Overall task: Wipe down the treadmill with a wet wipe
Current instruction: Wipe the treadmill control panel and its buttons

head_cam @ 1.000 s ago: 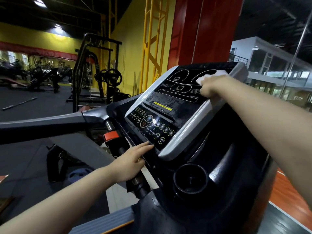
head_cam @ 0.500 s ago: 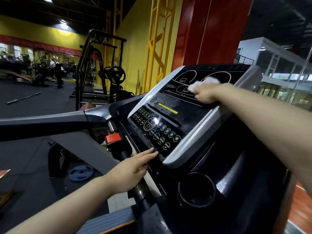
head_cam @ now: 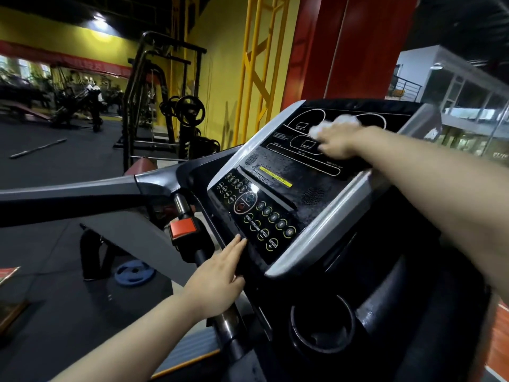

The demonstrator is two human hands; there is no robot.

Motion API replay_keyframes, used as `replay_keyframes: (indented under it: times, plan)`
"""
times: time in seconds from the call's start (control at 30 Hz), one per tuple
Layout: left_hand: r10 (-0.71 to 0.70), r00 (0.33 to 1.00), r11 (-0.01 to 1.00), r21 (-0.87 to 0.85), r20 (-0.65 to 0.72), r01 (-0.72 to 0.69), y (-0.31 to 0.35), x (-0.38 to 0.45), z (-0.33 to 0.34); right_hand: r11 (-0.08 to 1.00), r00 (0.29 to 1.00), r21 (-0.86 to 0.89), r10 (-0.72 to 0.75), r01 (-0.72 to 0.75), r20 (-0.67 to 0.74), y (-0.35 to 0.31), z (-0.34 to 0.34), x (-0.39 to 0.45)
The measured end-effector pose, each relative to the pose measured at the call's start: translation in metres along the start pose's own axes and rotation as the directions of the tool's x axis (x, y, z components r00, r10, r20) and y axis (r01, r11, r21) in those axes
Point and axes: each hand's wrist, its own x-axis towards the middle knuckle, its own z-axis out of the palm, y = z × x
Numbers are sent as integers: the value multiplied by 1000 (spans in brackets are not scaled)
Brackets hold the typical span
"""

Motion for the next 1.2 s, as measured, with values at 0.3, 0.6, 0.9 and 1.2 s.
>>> replay_keyframes:
  times: [0.3,0.6,0.9,1.2]
  plan:
    - [-6,1000,1000,13,27,5,-1,1,0,905,893,140,-422,403,159,-97,22,11]
    - [9,1000,999,45,26,-10,-3,1,0,961,962,39,273,-272,-18,33,9,50]
    - [36,999,999,31,12,-37,1,-4,-5,920,920,234,-355,313,164,-64,15,-26]
    - [21,1000,1000,17,-17,-21,3,-6,-5,944,956,176,-290,279,39,-121,-4,-166]
